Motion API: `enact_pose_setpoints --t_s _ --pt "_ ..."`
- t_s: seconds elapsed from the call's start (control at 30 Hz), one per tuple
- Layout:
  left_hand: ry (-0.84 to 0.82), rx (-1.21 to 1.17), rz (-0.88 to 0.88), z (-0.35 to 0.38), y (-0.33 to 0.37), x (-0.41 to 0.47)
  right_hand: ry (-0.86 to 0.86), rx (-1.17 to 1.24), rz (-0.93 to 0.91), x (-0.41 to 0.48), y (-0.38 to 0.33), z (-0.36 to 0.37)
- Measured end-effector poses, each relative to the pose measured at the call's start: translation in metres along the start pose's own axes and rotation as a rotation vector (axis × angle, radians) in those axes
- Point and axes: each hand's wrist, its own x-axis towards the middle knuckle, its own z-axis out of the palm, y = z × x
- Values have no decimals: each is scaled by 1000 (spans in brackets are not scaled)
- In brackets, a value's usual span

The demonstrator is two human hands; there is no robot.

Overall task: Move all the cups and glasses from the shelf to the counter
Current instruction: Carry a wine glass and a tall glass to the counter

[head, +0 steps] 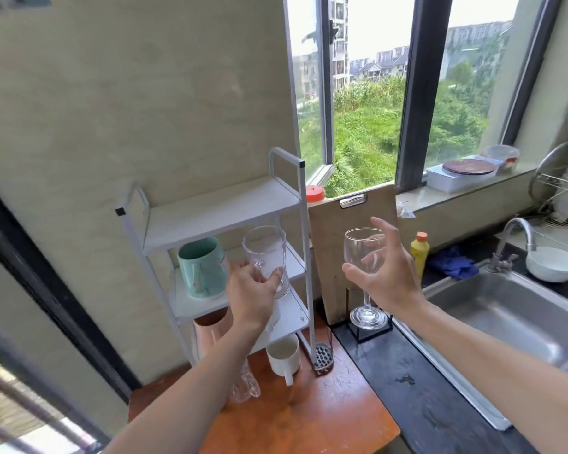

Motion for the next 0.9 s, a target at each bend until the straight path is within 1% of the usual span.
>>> enact_pose_setpoints --t_s 0.13,0.23,0.47,0.57,0.73,0.9 --pt "-38 -48 55 6 10 -42 26 -22 30 -16 14 -40" --pt "-160 -51 79 32 24 -86 53 -51 77 -33 33 -83" --pt "-427 -142 202 134 84 -206 13 -242 168 -99 106 -227" --pt "-538 -199 243 184 118 -251 17 -341 236 -131 139 -291" --pt "-759 -295 292 271 177 -314 125 -459 340 -174 183 -391" --pt "-951 -312 392 358 237 -361 299 -512 507 -203 232 -480"
